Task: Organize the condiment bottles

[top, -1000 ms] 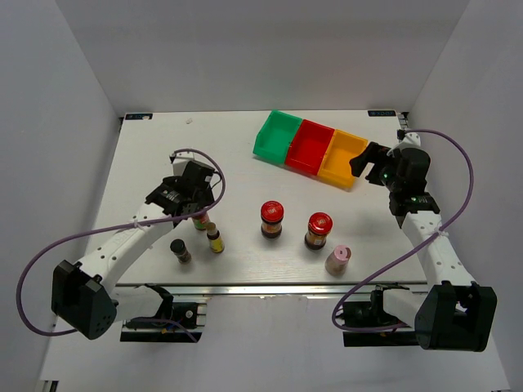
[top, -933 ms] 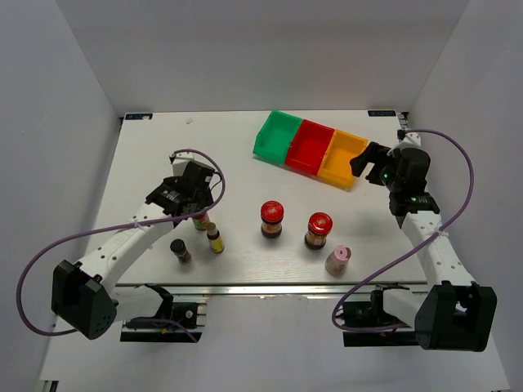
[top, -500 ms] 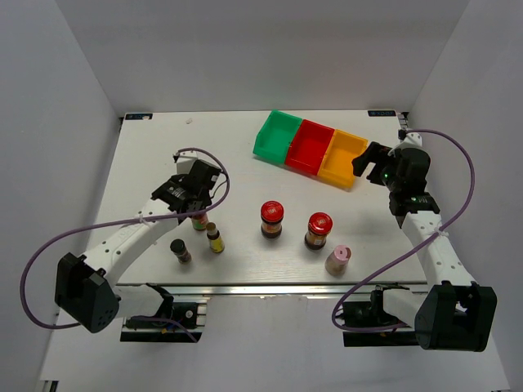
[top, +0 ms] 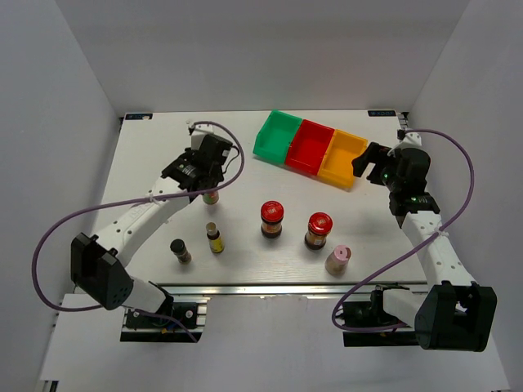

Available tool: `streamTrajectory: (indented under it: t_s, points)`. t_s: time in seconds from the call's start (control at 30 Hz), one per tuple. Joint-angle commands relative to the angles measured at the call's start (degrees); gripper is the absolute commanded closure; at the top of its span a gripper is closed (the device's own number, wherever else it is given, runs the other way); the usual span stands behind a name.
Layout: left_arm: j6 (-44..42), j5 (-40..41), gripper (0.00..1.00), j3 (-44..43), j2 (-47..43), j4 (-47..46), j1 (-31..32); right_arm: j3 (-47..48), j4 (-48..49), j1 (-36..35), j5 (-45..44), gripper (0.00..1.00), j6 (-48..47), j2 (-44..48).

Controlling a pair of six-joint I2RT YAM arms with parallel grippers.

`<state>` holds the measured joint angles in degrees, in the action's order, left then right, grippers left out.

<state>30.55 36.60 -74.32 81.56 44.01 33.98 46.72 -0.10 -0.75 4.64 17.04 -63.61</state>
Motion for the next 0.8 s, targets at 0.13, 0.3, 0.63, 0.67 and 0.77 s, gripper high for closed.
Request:
streamTrajectory:
  t_s: [0.13,0.3,0.63,0.67,0.77]
  points:
    - [-11.5,-5.6,1.0,-11.0,3.6,-14.2,0.3,1.4,8.1,0.1,14.6,0.11,-9.3,0.6]
    - [-18.8,-24.1,1.0,-17.4,8.3,-16.7,0.3,2.6,9.1,-0.4,38.2,0.11,-24.7,-0.3]
    - [-27.2,-47.7,1.0,-21.0,9.7,-21.2,0.3,15.1,-1.6,-13.1,49.5,0.11,-39.6,-12.0]
    - [-27.1,-48.7,1.0,-21.6,10.0,-21.2,0.3,15.8,-1.0,-14.1,48.5,0.11,-39.8,-12.7]
    - [-26.7,-51.5,1.0,-23.3,11.6,-21.2,0.4,18.5,-1.2,-17.9,45.1,0.11,-42.1,-16.2]
